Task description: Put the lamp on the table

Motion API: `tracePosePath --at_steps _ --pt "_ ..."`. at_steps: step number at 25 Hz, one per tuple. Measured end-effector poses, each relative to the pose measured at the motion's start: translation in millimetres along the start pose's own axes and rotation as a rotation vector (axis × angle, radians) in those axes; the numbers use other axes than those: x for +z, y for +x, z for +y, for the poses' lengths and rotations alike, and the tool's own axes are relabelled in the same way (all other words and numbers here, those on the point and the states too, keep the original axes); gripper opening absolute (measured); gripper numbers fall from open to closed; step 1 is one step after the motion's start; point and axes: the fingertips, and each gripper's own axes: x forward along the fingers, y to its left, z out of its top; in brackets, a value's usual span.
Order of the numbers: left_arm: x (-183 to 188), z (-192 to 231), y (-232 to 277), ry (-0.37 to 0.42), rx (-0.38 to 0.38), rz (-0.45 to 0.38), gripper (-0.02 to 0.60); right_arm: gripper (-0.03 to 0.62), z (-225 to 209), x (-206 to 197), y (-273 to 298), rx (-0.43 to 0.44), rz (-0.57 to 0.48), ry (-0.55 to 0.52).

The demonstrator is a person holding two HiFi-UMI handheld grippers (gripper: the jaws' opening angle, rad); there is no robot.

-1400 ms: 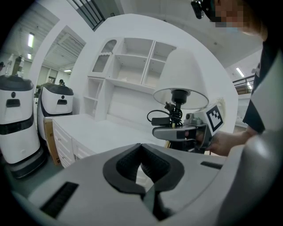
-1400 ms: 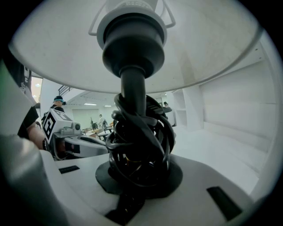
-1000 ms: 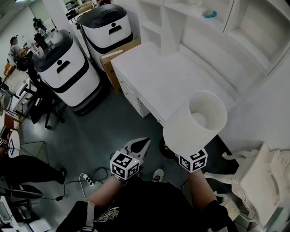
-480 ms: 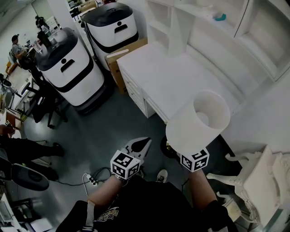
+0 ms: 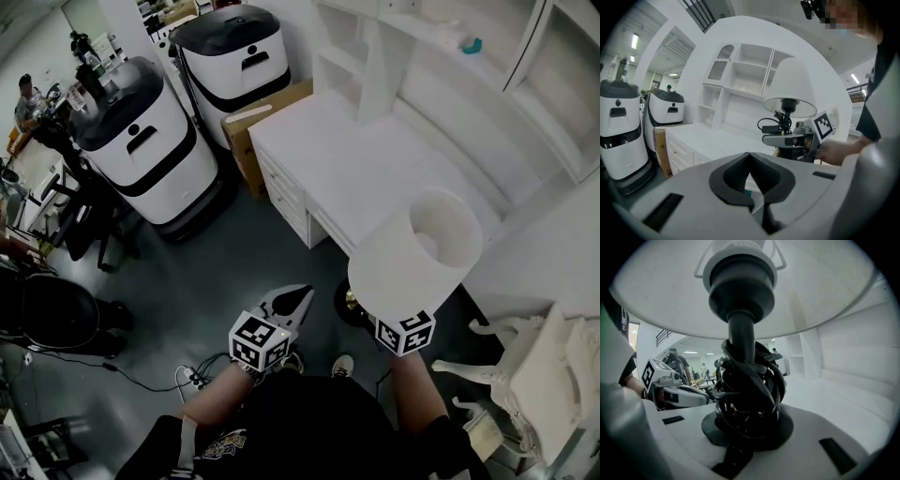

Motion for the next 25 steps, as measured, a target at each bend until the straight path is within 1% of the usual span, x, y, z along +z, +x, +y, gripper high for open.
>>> tracePosePath --at_steps 19,25 --pt "24.7 94.8 -23.0 0.033 -0.081 -0.004 0.006 0.06 20.8 30.8 84.8 -0.097 -0.027 0.013" --pt "31.8 108.1 -31.0 0.049 -0.096 -0.016 0.006 0.06 24.3 34.8 96.2 -0.12 -0.036 0.02"
